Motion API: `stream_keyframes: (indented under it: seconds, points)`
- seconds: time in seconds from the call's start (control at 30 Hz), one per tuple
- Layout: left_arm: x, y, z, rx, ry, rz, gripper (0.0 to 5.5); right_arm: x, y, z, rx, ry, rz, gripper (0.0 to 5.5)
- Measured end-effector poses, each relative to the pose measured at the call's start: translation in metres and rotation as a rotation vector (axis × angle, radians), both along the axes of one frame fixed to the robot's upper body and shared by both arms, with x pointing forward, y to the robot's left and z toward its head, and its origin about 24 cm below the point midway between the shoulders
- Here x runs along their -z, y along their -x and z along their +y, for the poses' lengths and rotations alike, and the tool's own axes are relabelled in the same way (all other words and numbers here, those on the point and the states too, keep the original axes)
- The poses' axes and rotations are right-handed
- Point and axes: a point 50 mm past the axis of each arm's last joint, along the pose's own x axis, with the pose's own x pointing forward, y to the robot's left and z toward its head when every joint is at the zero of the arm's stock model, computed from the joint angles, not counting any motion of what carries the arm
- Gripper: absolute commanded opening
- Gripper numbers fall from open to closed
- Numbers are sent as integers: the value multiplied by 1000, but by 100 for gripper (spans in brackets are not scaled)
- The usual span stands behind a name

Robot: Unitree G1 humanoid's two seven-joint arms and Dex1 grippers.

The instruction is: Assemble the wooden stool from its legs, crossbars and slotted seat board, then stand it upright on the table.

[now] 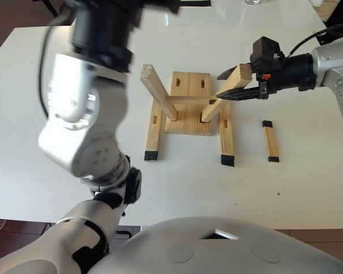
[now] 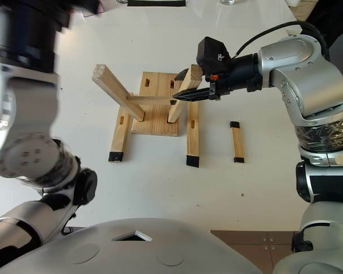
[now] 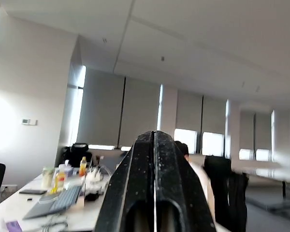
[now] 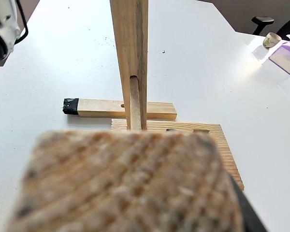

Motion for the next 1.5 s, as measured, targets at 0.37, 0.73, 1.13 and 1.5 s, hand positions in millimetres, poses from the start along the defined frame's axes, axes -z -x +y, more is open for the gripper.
stream_keyframes:
  seconds: [0.37,0.73,1.13,1.5]
  points:
    - [147,-1,40,-73,-224,782,0,-3,7,-11,16,16,13,203]
    - [158,13,-26,190,-158,750,0,-11,4,-19,-24,100,82,203]
    - [148,16,89,-506,-43,720,0,-5,-2,-5,-67,90,43,203]
    - [154,20,-17,93,-88,714,0,-8,-4,-1,-55,91,97,203]
